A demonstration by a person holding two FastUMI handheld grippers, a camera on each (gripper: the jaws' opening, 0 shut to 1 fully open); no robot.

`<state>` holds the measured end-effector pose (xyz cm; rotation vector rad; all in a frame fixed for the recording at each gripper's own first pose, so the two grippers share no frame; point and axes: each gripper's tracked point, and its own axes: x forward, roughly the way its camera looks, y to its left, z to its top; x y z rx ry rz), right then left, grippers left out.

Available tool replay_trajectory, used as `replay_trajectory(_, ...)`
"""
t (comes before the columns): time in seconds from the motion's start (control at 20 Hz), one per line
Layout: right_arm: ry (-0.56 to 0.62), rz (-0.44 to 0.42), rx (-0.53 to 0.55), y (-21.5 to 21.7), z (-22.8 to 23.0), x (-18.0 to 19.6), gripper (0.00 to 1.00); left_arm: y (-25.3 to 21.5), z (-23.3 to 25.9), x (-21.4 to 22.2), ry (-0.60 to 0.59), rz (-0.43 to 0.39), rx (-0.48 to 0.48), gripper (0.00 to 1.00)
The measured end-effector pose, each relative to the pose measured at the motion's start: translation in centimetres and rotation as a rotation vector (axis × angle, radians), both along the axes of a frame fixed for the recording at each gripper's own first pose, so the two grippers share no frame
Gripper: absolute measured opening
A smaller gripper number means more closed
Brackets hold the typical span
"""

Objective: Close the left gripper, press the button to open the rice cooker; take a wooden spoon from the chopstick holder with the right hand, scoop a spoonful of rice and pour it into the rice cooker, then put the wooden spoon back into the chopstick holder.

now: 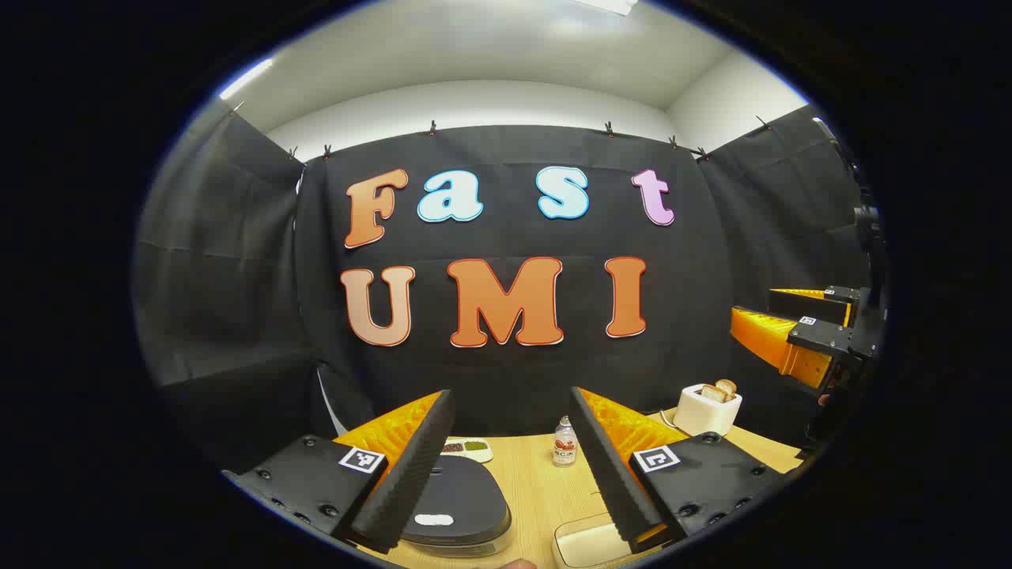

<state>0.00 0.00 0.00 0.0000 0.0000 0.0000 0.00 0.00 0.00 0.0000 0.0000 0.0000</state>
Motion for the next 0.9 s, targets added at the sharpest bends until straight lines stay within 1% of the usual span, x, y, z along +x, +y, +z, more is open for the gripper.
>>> replay_trajectory(0.05,0.006,-0.002,0.005,-0.1,-0.2,0.0,0.95,-0.1,0.0,0.0,0.001,0.001,0.001,0.98)
replay_trajectory(0.1,0.008,-0.002,0.01,-0.3,-0.2,0.0,0.95,-0.2,0.0,-0.1,0.001,-0.001,0.002,1.0)
replay_trajectory(0.4,0.004,-0.017,0.016,-1.0,-0.2,0.2,0.95,-0.7,0.1,0.0,-0.001,-0.003,0.005,1.0)
replay_trajectory(0.45,0.003,-0.018,0.015,-1.1,-0.2,-0.1,0.96,-0.8,0.2,0.1,-0.002,-0.003,0.004,1.0)
replay_trajectory(0.55,0.004,-0.017,0.014,-1.1,-0.2,0.0,0.95,-0.7,0.3,-0.1,-0.005,-0.001,0.005,1.0)
replay_trajectory(0.6,0.004,-0.014,0.014,-0.9,-0.2,0.0,0.95,-0.6,0.3,-0.2,-0.006,0.001,0.005,0.98)
replay_trajectory(0.7,0.009,-0.011,0.011,-0.8,-0.4,0.2,0.95,-0.6,0.2,-0.1,-0.005,0.004,0.003,0.98)
replay_trajectory(0.75,0.009,-0.011,0.01,-0.7,-0.3,0.2,0.95,-0.5,0.2,-0.1,-0.004,0.007,0.001,1.0)
replay_trajectory(0.85,0.011,-0.007,0.013,-0.7,-0.5,0.3,0.95,-0.1,0.1,-0.1,-0.003,0.016,0.0,0.96)
replay_trajectory(0.9,0.013,-0.006,0.013,-0.7,-0.5,0.4,0.95,0.0,0.1,-0.1,-0.003,0.019,0.0,0.96)
